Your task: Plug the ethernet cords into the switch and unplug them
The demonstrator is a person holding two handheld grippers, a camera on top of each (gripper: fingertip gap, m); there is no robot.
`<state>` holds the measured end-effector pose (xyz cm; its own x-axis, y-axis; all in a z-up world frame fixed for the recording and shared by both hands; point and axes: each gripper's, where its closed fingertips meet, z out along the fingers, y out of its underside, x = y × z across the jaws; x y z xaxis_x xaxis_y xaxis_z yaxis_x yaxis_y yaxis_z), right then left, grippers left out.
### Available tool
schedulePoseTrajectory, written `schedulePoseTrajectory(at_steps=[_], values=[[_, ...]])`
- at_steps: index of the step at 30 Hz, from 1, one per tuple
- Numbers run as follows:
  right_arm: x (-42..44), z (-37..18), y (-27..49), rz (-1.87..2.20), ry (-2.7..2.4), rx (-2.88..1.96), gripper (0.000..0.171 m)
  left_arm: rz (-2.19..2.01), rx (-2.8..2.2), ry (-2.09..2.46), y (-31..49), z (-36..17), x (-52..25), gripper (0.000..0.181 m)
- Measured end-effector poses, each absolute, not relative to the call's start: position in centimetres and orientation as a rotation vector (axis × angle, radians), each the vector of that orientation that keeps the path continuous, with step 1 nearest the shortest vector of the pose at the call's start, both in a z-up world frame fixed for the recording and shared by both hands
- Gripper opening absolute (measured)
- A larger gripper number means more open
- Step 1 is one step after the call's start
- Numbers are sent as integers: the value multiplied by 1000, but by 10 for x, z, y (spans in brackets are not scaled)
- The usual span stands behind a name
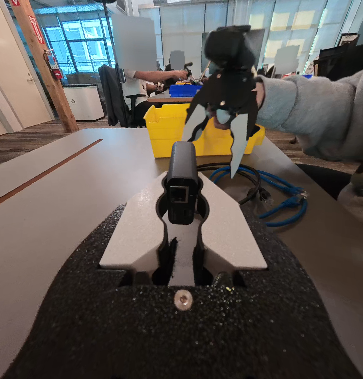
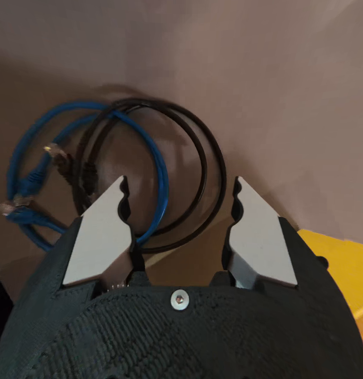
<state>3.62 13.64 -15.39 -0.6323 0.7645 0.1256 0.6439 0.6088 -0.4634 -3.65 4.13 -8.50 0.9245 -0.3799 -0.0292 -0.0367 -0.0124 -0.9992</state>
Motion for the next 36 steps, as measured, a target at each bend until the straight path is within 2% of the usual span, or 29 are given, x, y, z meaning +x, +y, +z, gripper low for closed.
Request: schedulePoseTrajectory(at_steps=[1, 4, 7, 9, 12, 13, 14, 15, 20, 24, 31, 33, 36], values=[[33, -163, 137, 496, -2570, -1147, 109, -276, -1577, 344, 42, -87, -35, 21], [28, -188, 144, 339, -2691, -1196, 119, -272, -1599, 364, 42, -90, -32, 21], [24, -194, 144, 329, -2759, -1253, 107, -267, -1612, 374, 42, -93, -32, 21], [22, -191, 146, 313, -2776, -1241, 79, -266, -1617, 377, 42, -93, -32, 21], [24, -188, 147, 281, -2794, -1229, 53, -264, -1619, 374, 42, -93, -32, 21], [26, -188, 145, 279, -2798, -1224, 38, -265, -1619, 374, 42, -93, -32, 21], [28, -188, 142, 286, -2805, -1204, 14, -265, -1619, 373, 42, -93, -32, 21], [27, -187, 138, 293, -2789, -1165, 10, -264, -1620, 373, 43, -93, -33, 21], [43, -166, 108, 321, -2642, -810, 10, -226, -1639, 375, 43, -95, -35, 21], [61, -80, 109, 438, -2346, -736, 8, -190, -1624, 353, 43, -92, -40, 20], [123, 80, 183, 391, -1892, -757, 9, -201, -1608, 322, 45, -90, -42, 21], [140, 107, 211, 314, -1819, -754, 8, -194, -1613, 327, 45, -91, -42, 21], [157, 120, 261, 106, -1772, -734, 8, -193, -1616, 326, 45, -91, -42, 21]])
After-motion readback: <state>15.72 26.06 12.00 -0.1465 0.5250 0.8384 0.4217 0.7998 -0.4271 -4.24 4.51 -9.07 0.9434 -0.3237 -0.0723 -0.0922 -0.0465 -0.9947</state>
